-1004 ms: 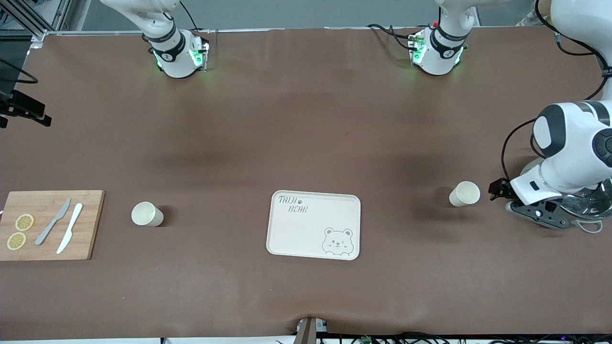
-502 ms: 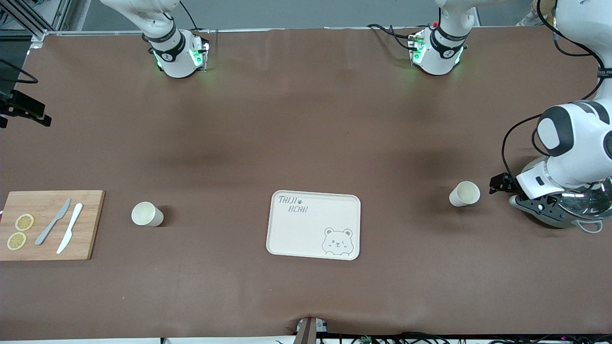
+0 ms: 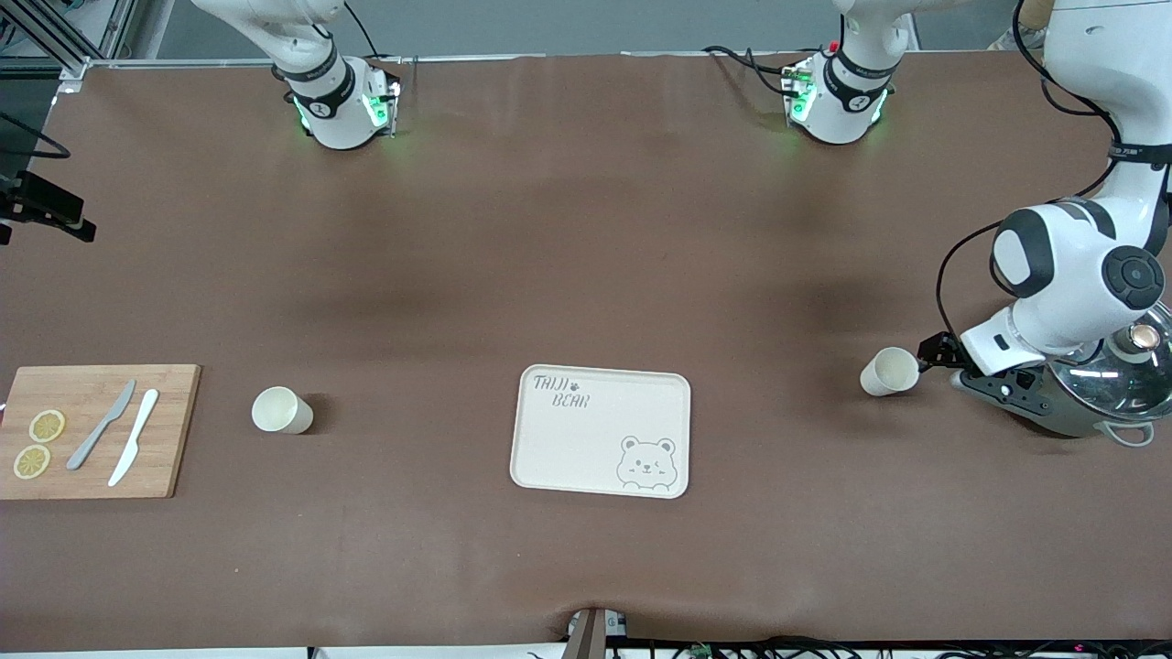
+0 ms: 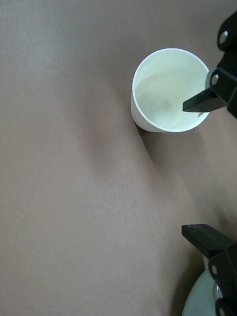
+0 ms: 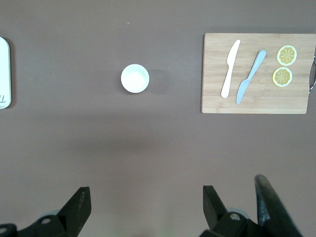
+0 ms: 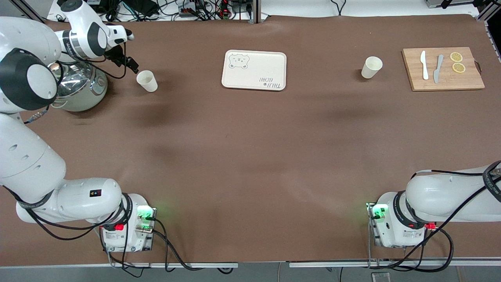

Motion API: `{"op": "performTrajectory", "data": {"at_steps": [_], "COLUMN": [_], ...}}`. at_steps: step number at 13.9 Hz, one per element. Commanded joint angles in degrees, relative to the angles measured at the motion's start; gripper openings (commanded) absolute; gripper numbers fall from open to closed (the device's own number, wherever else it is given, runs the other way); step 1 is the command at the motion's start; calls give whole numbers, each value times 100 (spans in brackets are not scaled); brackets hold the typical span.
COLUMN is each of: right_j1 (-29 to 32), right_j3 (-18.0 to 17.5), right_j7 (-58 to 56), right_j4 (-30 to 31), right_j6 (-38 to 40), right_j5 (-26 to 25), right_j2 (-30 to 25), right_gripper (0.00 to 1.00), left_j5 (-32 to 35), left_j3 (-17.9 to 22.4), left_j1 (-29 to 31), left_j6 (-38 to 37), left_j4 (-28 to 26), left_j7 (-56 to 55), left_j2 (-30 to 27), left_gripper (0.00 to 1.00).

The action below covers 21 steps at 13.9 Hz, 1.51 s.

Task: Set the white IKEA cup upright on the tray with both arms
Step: 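Close the left gripper on the white cup's rim and lift it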

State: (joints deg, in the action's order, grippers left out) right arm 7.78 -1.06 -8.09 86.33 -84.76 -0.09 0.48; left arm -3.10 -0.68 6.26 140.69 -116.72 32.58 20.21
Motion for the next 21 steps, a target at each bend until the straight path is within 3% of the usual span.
{"op": "performTrajectory", "data": {"at_steps": [1, 15, 16, 21], "right_j1": [48, 57, 57, 74], "right_j3": [-17, -17, -17, 1], "right_j7": [18, 26, 18, 70], "right_j4": [-90, -90, -90, -124], "right_j6": [48, 48, 48, 48], "right_j5": [44, 44, 44, 9], "right_j2": [14, 67, 84, 102], "right_gripper": [100, 100, 100, 100], "left_j5": [-121, -174, -295, -323], "left_j3": [-55, -143, -143, -213], "left_j1": [6, 15, -2, -20], "left_j6": [160, 986, 978, 978], "left_j4": [-132, -114, -184, -176], "left_j7": [117, 39, -240, -410], "left_j2": [-43, 625, 599, 607], "left_gripper": [100, 100, 1, 0]}}
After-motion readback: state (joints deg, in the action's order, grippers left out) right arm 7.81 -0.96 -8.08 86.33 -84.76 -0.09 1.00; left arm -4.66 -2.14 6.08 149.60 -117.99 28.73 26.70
